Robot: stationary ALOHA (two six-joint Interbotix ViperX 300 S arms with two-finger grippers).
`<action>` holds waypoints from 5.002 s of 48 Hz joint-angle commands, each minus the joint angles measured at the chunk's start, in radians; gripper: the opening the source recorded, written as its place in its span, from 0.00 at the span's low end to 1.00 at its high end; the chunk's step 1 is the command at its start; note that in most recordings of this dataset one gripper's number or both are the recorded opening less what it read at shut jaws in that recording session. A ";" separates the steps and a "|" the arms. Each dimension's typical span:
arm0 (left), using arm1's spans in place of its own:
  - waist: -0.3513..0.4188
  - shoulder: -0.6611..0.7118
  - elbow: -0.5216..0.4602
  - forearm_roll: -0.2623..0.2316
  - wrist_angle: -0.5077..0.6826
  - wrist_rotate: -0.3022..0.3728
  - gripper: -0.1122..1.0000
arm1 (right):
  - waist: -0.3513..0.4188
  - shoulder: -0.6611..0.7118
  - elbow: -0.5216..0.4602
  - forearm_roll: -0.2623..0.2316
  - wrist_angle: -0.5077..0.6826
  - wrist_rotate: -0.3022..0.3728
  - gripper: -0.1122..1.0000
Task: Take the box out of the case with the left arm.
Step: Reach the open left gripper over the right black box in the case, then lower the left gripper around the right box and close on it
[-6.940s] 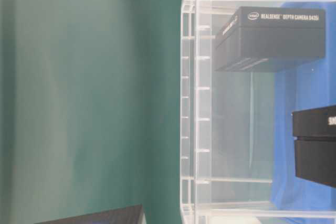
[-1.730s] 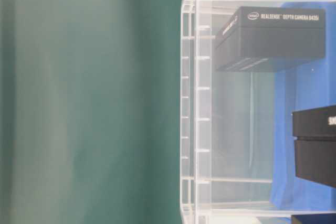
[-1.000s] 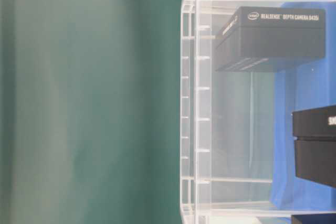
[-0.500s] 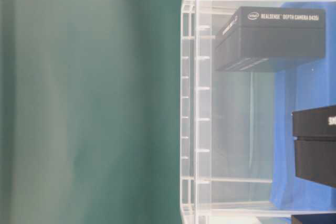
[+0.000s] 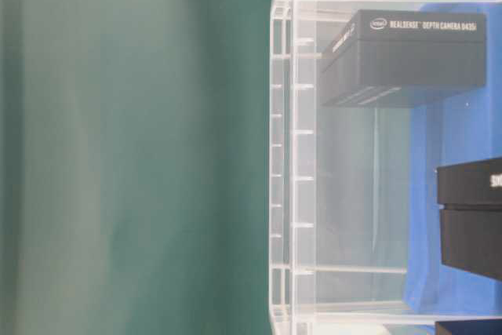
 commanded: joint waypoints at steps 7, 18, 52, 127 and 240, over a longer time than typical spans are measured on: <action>0.003 -0.005 -0.020 -0.002 -0.002 -0.003 0.90 | -0.002 0.002 -0.011 -0.002 -0.005 0.002 0.10; 0.002 -0.005 -0.020 -0.006 -0.003 -0.006 0.90 | -0.002 0.002 -0.011 -0.002 -0.005 0.002 0.10; -0.021 0.141 -0.153 -0.009 -0.011 -0.008 0.90 | -0.002 0.002 -0.009 -0.002 -0.008 0.000 0.10; -0.140 0.960 -1.129 -0.034 0.049 -0.063 0.90 | 0.000 0.002 0.009 -0.002 -0.069 -0.008 0.10; -0.129 1.009 -1.131 -0.025 0.069 -0.067 0.90 | -0.002 0.002 0.009 -0.002 -0.071 -0.009 0.10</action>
